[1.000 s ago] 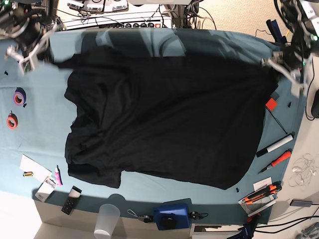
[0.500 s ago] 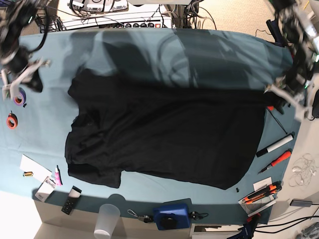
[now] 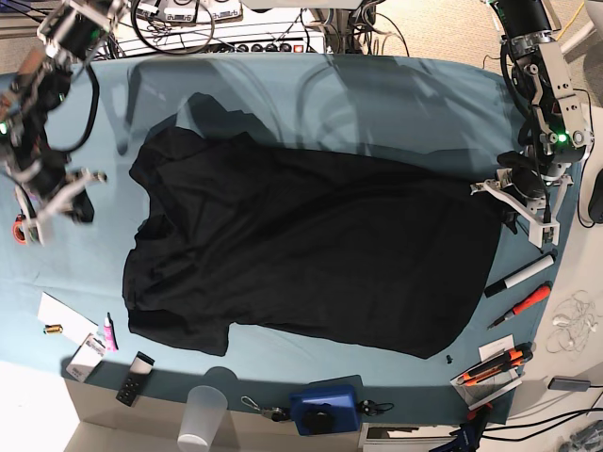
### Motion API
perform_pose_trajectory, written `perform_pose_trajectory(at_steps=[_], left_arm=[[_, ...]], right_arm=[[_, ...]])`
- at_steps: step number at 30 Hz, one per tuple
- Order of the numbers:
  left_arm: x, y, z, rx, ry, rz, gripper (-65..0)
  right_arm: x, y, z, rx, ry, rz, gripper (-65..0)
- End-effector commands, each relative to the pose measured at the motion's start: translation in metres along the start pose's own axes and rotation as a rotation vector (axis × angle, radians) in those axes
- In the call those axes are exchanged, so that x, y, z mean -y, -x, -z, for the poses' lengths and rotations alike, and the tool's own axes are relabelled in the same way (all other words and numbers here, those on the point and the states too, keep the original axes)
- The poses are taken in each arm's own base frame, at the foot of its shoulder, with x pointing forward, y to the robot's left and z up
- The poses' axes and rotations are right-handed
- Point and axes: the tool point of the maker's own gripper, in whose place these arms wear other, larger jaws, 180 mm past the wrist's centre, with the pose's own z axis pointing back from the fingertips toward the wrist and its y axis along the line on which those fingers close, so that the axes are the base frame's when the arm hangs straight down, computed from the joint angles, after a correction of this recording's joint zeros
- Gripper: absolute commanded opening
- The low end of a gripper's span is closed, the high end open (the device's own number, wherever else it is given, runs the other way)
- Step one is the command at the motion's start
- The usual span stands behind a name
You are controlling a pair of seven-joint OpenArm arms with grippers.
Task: Layout the t-shirt on the table in an organized manner, then fold the t-shirt properly
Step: 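Grasp the shirt's hem corners with both grippers and pull them apart, then regrasp the shoulder edge with the right gripper and tug it outward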
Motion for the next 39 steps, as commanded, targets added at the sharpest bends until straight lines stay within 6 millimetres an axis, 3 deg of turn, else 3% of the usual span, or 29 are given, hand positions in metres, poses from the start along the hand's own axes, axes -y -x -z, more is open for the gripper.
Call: perform_pose_trajectory(at_steps=[1,5,7,11,13,19,30,34,39], left_arm=[[0.0,-0.018,-0.003,0.054,0.003,0.012,-65.0],[-0.001,-0.014,-0.003,0.033,0.002,0.012,-65.0],[0.0,-0.014,-0.003,0.032,0.003,0.012,-65.0],[-0.001,-0.013,-0.003,0.032,0.002,0.012,-65.0],[-0.001,-0.013,-0.003,0.032,0.002,0.012,-65.0],[0.0,-0.014,-0.003,0.033,0.003,0.011,-65.0],[-0.002,-0.02,-0.003,0.068,-0.004,0.016,-65.0],[-0.005,-0.018,-0.003,0.06,-0.024,0.03,-65.0],[-0.012,-0.016,-0.004,0.051,-0.059,0.055,-65.0]], right_arm=[[0.002,-0.017,-0.005,0.038,0.0,-0.03,-65.0],[-0.028,-0.011,-0.005,-0.004,-0.146,-0.008,-65.0],[-0.041,-0.024,-0.01,0.055,-0.205,-0.01,-65.0],[-0.054,-0.013,-0.019,0.04,-0.227,-0.035,-50.2],[-0.07,-0.009,-0.026,0.047,-0.278,-0.043,-47.8],[-0.129,0.009,-0.04,-0.053,-0.348,-0.303,-47.8],[-0.131,0.036,-0.026,-0.232,-0.229,-0.812,-47.8],[-0.136,0.041,-0.022,-0.254,-0.233,-0.9,-47.8],[-0.152,0.031,-0.017,-0.201,-0.27,-0.928,-47.8]])
